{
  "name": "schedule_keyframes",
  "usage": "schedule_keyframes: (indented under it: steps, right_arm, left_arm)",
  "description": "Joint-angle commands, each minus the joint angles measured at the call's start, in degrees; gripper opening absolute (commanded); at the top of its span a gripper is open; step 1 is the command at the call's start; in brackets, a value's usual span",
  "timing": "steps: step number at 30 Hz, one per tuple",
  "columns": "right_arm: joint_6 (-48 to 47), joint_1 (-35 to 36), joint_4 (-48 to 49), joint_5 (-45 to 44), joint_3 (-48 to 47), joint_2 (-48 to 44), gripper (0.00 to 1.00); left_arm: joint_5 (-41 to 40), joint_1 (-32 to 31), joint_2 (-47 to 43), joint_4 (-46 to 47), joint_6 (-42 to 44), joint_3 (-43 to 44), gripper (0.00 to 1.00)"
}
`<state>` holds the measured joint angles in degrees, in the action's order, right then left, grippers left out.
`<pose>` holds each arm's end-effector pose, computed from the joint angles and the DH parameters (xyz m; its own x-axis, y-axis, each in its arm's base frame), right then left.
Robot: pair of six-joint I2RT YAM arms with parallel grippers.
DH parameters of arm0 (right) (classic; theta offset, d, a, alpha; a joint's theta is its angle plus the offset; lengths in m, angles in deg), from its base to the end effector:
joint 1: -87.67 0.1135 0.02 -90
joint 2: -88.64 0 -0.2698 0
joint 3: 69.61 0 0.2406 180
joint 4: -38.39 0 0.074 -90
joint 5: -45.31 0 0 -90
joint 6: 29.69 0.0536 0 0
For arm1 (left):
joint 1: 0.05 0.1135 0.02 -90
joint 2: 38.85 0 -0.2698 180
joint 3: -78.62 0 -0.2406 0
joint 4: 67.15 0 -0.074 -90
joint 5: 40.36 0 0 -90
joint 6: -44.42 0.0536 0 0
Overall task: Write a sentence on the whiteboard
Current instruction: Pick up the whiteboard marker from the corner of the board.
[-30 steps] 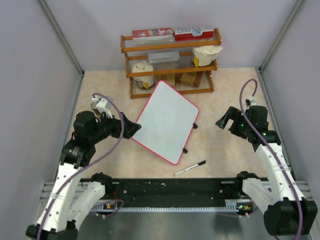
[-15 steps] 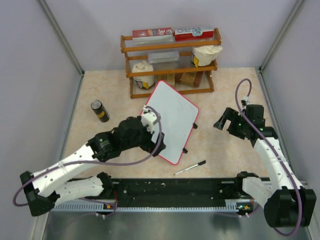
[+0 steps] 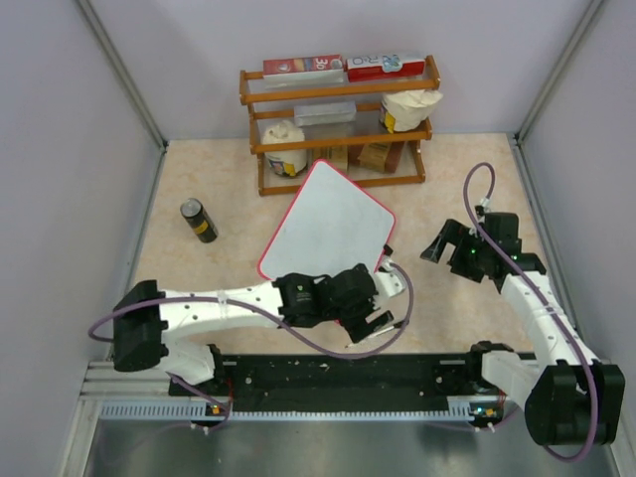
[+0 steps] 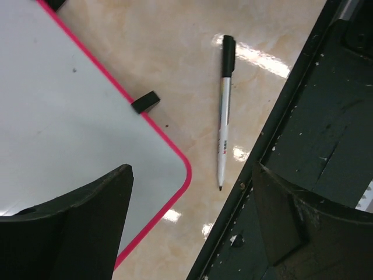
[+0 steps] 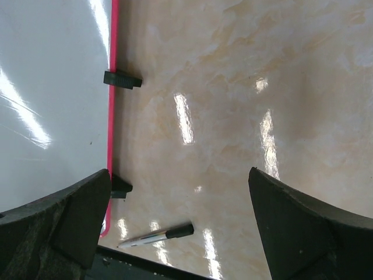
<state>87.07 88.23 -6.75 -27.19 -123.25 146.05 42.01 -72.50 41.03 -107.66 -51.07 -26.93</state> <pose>0.1968 0.0180 0.2307 -0.7661 0.4219 -0.4848 0.1545 0.8531 0.4983 0.0974 -0.2844 0.2650 -0.3034 0.6450 -0.7013 0.8922 0.4507 0.0284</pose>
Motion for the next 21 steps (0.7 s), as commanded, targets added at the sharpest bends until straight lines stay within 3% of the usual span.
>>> schedule_keyframes:
  steps: [1, 5, 11, 21]
  right_arm:
    - [0.04, -0.21, 1.61, 0.43, 1.4, -0.98, 0.99]
    - [0.39, -0.21, 1.61, 0.43, 2.81, -2.47, 0.99]
    - [0.48, -0.2, 1.43, 0.7, 3.08, -3.0, 0.99]
    - [0.39, -0.21, 1.43, 0.96, 3.34, -3.27, 0.99]
  left_arm:
    - [-0.71, -3.84, 6.06, 5.32, 2.24, 5.37, 0.84]
    - [0.96, -5.51, 12.05, 4.36, 1.72, 8.28, 0.73]
    - [-0.35, -8.15, 18.82, 6.38, 0.58, 8.72, 0.64]
    - [-5.1, -8.15, 25.15, 9.98, -3.2, 3.19, 0.49]
